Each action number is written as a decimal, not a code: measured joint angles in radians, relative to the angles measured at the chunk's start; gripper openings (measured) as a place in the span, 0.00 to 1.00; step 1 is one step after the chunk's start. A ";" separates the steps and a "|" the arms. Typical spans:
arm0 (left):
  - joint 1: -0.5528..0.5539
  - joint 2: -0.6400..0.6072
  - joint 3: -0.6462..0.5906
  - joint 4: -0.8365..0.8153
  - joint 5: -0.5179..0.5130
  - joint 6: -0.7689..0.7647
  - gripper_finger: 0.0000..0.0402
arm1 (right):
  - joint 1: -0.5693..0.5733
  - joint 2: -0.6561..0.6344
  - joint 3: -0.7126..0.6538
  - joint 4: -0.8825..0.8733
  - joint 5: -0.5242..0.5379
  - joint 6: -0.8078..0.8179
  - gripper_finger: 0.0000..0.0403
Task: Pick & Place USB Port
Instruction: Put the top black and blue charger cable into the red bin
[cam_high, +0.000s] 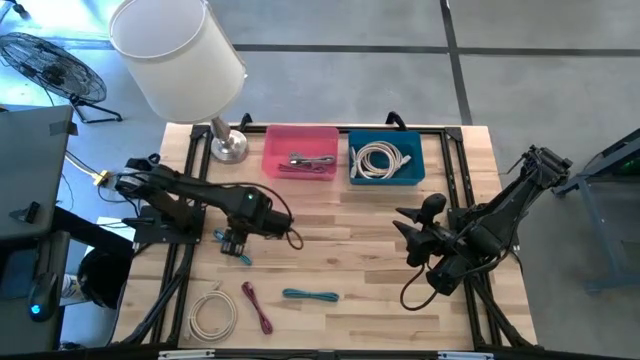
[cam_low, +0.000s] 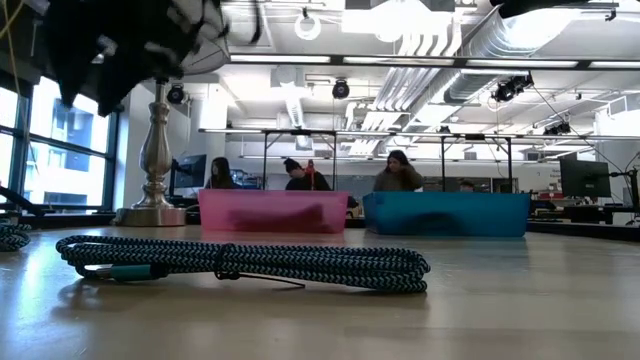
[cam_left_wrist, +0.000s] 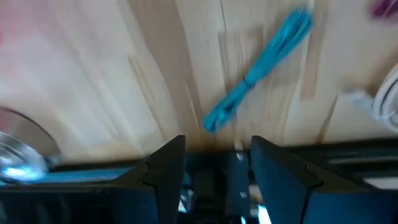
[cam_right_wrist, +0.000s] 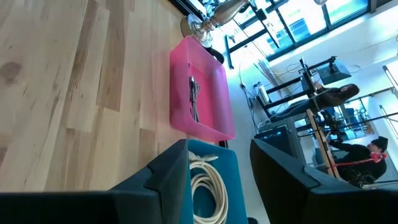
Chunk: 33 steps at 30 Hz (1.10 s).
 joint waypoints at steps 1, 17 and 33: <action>0.000 0.001 -0.032 0.004 0.011 -0.010 0.44 | 0.000 0.000 0.000 0.000 0.000 0.004 0.41; -0.091 0.001 -0.209 0.237 0.143 0.138 0.32 | 0.000 0.000 0.000 0.000 0.000 0.007 0.40; -0.089 0.001 -0.327 0.395 0.248 -0.065 0.32 | 0.000 0.000 0.000 0.010 -0.048 0.015 0.40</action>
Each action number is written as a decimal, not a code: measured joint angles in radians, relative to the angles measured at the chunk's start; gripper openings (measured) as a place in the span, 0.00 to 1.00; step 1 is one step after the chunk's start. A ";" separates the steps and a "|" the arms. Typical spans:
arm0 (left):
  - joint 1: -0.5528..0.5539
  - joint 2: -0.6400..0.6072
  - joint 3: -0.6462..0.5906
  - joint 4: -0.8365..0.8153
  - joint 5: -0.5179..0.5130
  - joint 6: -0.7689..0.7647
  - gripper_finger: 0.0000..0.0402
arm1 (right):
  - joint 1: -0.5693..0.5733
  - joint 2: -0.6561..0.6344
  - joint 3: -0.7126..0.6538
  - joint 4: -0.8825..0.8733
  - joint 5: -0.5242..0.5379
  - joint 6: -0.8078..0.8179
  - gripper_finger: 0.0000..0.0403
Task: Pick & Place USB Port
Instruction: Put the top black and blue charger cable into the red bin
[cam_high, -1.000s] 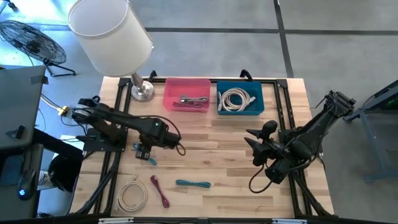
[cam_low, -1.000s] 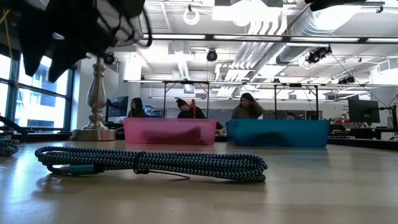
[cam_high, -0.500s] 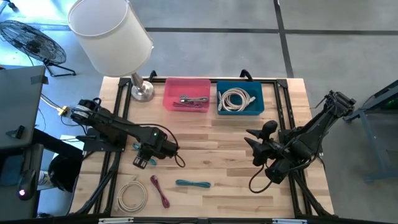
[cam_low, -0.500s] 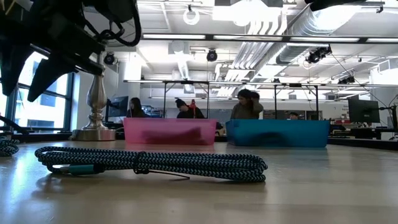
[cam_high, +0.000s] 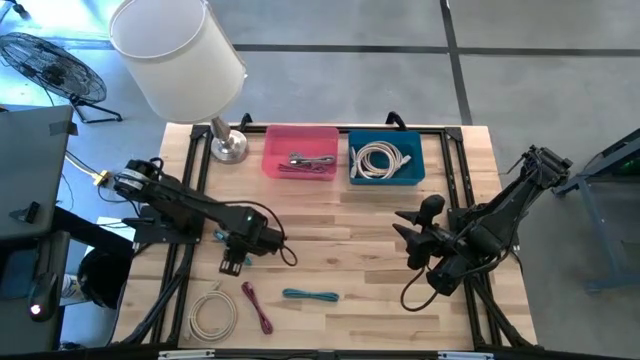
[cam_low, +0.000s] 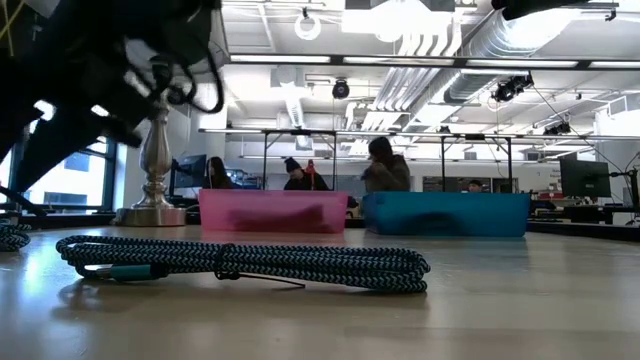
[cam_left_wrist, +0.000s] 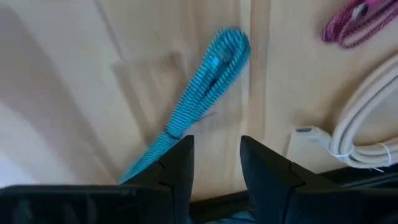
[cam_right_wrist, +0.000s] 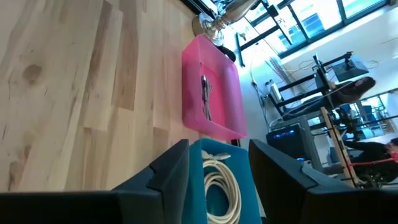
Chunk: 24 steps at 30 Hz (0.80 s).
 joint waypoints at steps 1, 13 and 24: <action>-0.001 0.000 -0.020 0.017 0.017 -0.003 0.32 | 0.000 0.000 0.000 0.000 0.000 0.000 0.40; -0.014 0.000 -0.109 0.092 -0.079 0.032 0.32 | 0.000 0.000 0.000 0.005 -0.001 0.000 0.40; -0.013 0.000 -0.143 0.177 -0.095 0.078 0.32 | 0.000 0.000 0.000 0.013 0.000 -0.001 0.39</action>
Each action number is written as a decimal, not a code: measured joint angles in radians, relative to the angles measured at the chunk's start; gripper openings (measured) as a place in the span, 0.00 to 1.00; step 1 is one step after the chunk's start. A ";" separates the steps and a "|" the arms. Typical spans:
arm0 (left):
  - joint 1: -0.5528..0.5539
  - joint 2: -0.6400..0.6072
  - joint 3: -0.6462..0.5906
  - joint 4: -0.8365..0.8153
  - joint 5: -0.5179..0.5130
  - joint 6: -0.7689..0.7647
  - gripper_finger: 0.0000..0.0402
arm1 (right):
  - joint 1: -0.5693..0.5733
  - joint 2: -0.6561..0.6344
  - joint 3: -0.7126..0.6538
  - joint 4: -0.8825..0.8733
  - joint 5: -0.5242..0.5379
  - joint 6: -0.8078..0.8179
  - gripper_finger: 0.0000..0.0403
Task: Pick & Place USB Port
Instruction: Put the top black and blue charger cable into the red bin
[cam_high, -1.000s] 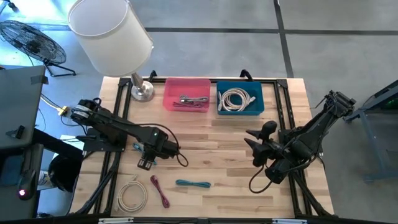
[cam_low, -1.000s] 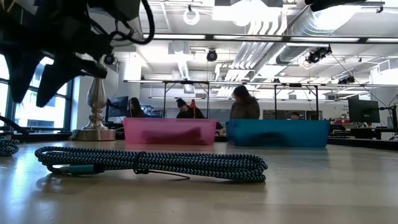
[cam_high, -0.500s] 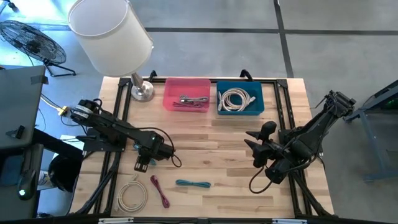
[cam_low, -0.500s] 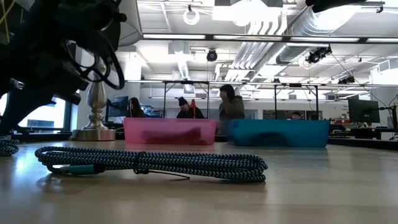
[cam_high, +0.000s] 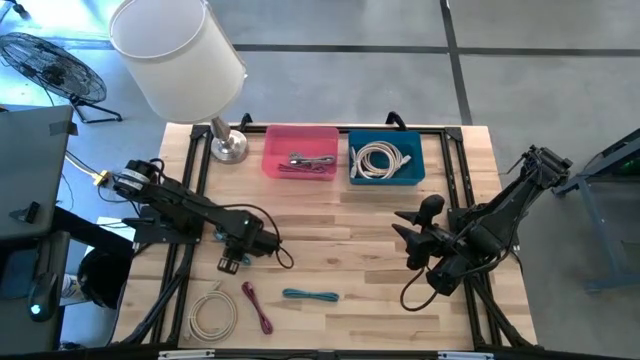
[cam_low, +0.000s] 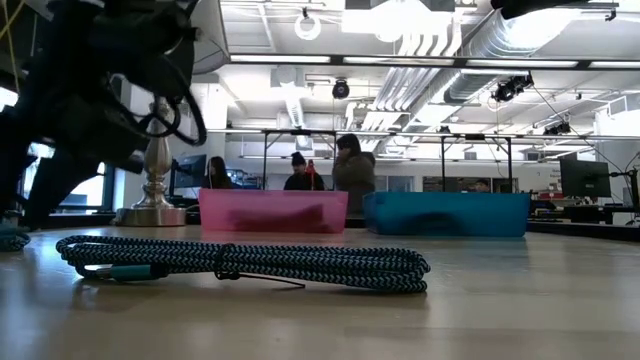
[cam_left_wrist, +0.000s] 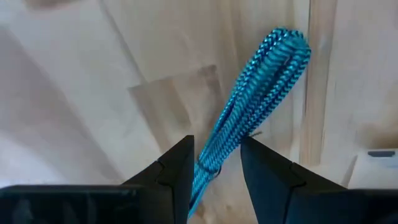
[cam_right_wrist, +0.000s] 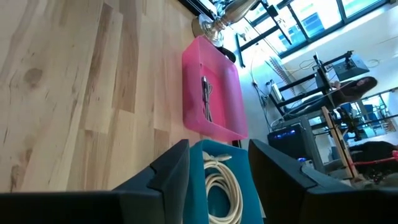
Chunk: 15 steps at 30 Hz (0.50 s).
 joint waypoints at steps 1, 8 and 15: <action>0.000 0.000 -0.018 0.023 0.015 0.000 0.32 | 0.000 0.000 0.000 0.001 0.000 0.000 0.39; 0.001 -0.007 -0.135 0.136 0.056 -0.032 0.31 | 0.000 0.000 0.000 0.003 -0.006 0.000 0.38; 0.001 -0.005 -0.136 0.131 0.017 -0.120 0.06 | 0.000 0.000 0.000 0.013 -0.006 -0.007 0.38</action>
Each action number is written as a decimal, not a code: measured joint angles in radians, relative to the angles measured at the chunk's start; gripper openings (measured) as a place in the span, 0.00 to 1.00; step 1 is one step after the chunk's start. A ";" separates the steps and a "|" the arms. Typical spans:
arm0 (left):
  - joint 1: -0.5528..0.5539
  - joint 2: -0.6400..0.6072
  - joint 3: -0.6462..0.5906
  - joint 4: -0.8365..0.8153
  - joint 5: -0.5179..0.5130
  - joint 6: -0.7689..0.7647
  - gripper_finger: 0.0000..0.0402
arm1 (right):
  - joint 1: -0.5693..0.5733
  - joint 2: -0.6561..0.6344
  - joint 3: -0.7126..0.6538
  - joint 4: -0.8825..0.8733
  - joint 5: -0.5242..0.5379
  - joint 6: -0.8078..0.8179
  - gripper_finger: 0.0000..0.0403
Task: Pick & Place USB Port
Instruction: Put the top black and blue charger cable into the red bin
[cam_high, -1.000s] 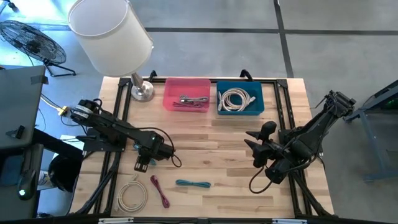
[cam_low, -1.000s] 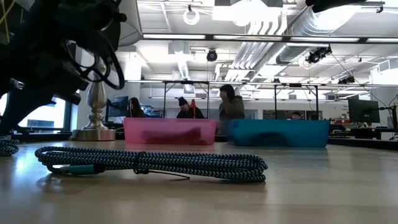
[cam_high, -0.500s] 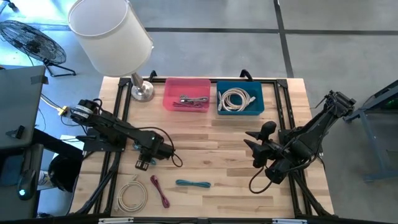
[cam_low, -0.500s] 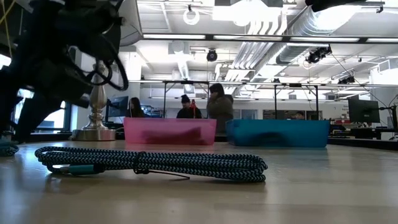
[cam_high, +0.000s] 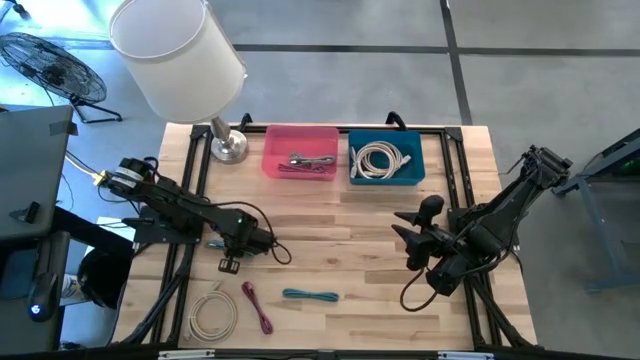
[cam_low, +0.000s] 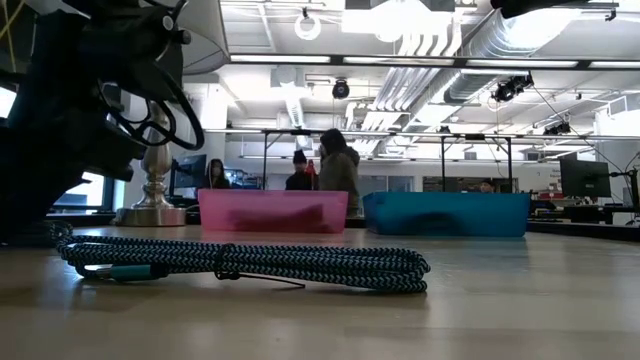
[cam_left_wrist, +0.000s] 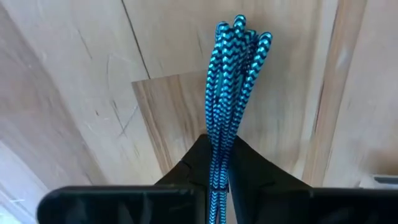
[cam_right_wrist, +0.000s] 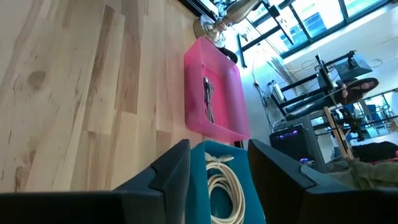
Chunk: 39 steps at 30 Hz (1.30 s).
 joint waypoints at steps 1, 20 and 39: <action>-0.001 0.002 0.005 -0.001 -0.006 -0.008 0.06 | 0.000 0.000 0.000 0.002 0.000 -0.001 0.38; -0.048 -0.100 0.310 0.416 -0.559 0.211 0.06 | 0.000 0.000 0.000 -0.005 -0.001 -0.002 0.38; -0.086 -0.041 0.310 1.493 -0.523 0.843 0.06 | -0.073 0.000 0.000 0.388 -0.167 -0.349 0.38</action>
